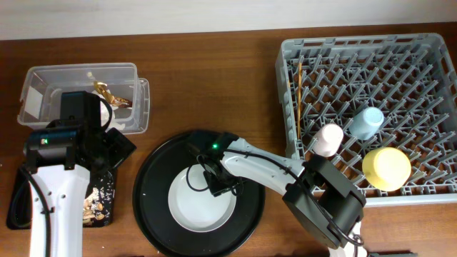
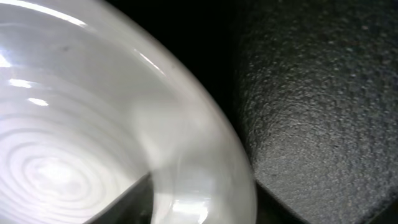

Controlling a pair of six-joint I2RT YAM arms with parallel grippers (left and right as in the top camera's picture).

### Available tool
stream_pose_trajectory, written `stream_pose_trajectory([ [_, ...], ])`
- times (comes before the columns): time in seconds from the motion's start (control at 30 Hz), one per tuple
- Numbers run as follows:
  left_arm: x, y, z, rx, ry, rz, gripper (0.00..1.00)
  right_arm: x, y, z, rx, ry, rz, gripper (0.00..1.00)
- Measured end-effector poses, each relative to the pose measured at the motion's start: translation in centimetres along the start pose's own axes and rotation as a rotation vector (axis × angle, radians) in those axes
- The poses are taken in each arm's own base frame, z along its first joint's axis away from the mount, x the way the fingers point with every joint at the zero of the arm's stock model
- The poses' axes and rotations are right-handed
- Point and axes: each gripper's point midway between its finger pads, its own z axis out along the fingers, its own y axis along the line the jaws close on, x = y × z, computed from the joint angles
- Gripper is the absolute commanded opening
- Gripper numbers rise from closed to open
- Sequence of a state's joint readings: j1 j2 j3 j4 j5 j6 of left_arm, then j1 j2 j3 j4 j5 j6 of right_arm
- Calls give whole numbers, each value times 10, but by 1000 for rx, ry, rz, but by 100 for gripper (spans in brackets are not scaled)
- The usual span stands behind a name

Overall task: Sort waste into correct bins and load items into the dishwasher rack
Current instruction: 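Lift the white plate and carry it to the rack's back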

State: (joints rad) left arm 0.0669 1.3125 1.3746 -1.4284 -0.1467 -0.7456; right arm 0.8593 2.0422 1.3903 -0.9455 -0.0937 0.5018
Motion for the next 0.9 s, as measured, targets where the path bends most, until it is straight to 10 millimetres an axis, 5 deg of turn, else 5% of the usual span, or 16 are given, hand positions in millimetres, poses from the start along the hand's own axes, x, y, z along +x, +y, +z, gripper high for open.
stream_pose_trajectory([
  [0.13, 0, 0, 0, 0, 0, 0, 99, 1, -1, 0, 1, 3, 1, 31],
  [0.2, 0, 0, 0, 0, 0, 0, 99, 3, -2, 0, 6, 13, 4, 15],
  [0.33, 0, 0, 0, 0, 0, 0, 99, 7, -9, -1, 8, 43, 26, 4],
  [0.6, 0, 0, 0, 0, 0, 0, 99, 2, -34, -11, -89, 113, 147, 4],
  [0.7, 0, 0, 0, 0, 0, 0, 99, -3, -45, -33, -113, 71, 170, 4],
  [0.9, 0, 0, 0, 0, 0, 0, 99, -22, -87, -122, -112, -219, 228, 4],
])
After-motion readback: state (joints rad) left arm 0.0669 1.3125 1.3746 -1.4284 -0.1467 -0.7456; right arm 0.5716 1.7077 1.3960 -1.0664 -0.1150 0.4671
